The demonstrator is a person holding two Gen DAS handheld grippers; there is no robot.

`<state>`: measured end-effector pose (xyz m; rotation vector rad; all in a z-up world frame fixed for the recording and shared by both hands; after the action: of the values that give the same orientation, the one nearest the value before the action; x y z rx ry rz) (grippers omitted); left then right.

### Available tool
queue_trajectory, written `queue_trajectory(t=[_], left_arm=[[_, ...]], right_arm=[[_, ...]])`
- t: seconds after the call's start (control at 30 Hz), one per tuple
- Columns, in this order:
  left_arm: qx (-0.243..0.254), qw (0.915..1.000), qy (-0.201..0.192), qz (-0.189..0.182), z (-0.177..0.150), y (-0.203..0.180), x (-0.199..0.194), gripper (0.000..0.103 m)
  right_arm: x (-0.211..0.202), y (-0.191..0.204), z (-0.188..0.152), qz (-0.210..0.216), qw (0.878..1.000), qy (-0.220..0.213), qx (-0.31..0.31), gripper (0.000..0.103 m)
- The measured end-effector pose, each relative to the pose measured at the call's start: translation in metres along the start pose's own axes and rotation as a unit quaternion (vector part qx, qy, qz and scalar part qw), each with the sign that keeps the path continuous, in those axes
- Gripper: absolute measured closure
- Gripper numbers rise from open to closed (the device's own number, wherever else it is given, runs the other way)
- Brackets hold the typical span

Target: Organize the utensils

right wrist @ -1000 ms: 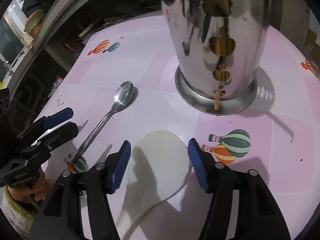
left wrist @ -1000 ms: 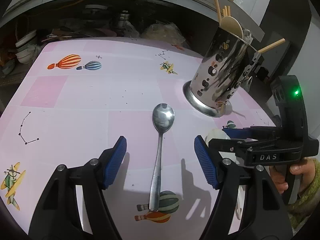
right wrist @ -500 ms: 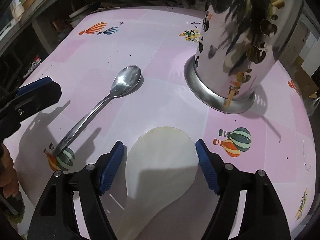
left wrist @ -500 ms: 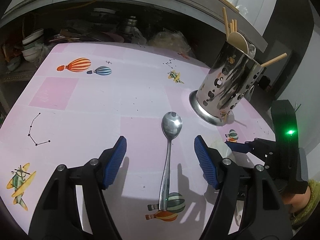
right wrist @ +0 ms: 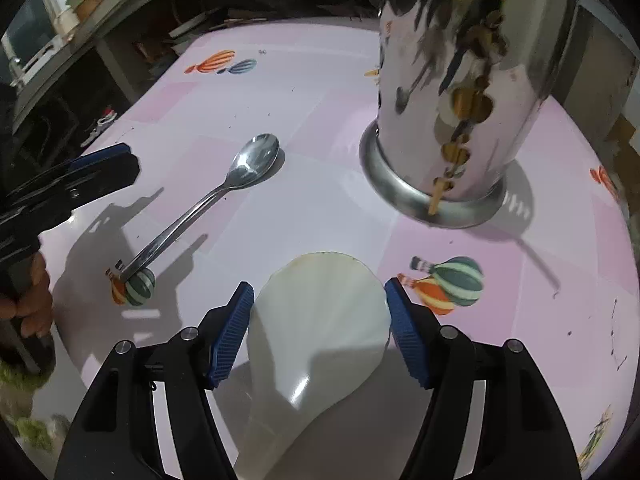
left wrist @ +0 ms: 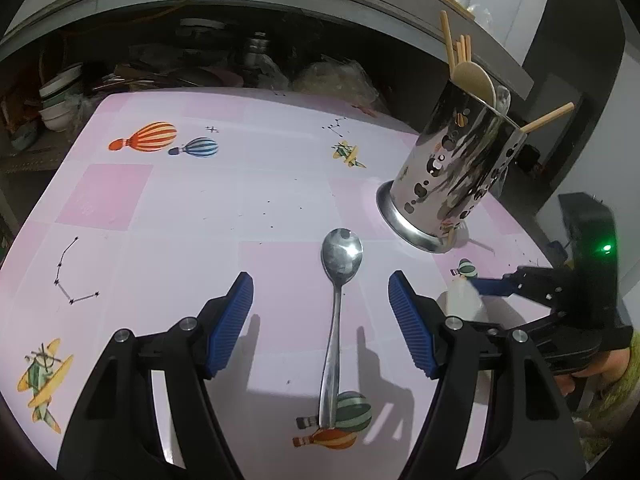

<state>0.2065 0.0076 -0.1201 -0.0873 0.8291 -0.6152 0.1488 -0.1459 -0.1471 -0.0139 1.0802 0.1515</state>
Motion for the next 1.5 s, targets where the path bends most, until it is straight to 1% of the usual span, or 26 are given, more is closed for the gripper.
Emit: queue_trajectory(t=[0.07, 0.23, 0.33, 0.6, 0.63, 0.83, 0.93, 1.1, 1.27, 1.5], left_arm=[[0.008, 0.9999, 0.007, -0.003, 0.002, -0.003, 0.006, 0.036], [0.033, 0.9983, 0.047, -0.01, 0.012, -0.012, 0.033, 0.035], [0.057, 0.9959, 0.069, -0.009, 0.02, -0.019, 0.05, 0.035], [0.129, 0.9841, 0.121, 0.013, 0.032, -0.034, 0.087, 0.035], [0.133, 0.983, 0.126, 0.016, 0.034, -0.034, 0.09, 0.036], [0.146, 0.9743, 0.168, 0.032, 0.033, -0.032, 0.105, 0.053], [0.148, 0.9706, 0.185, 0.04, 0.032, -0.03, 0.112, 0.055], [0.163, 0.9667, 0.191, 0.053, 0.032, -0.031, 0.117, 0.056], [0.17, 0.9654, 0.191, 0.052, 0.031, -0.036, 0.117, 0.068], [0.167, 0.9668, 0.184, 0.058, 0.029, -0.036, 0.114, 0.068]], right_arm=[[-0.006, -0.005, -0.001, 0.0, 1.0, -0.008, -0.006, 0.037], [-0.014, -0.016, -0.002, 0.008, 1.0, -0.022, -0.01, 0.037], [-0.012, -0.021, -0.001, 0.013, 1.0, -0.025, -0.007, 0.037], [-0.009, -0.034, -0.006, 0.043, 0.998, -0.031, 0.012, 0.037], [-0.009, -0.035, -0.006, 0.045, 0.998, -0.032, 0.013, 0.037], [-0.007, -0.038, -0.006, 0.059, 0.997, -0.035, 0.019, 0.037], [-0.006, -0.038, -0.007, 0.062, 0.997, -0.036, 0.021, 0.037], [-0.004, -0.036, -0.006, 0.066, 0.997, -0.037, 0.02, 0.037], [-0.005, -0.038, -0.007, 0.066, 0.997, -0.04, 0.019, 0.037], [-0.01, -0.04, -0.007, 0.065, 0.996, -0.05, 0.021, 0.037]])
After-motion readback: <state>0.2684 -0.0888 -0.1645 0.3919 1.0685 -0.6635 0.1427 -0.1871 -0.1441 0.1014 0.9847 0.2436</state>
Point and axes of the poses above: each gripper's, at about its wrist camera, not at the fingertips, and x roughly the way its jaws point, y to its left, z to its top, the point moved 5 cm from there along x, roughly the way its jaws point, and after that the axes turned 3 degrees about -z, right-handed, at the moved point
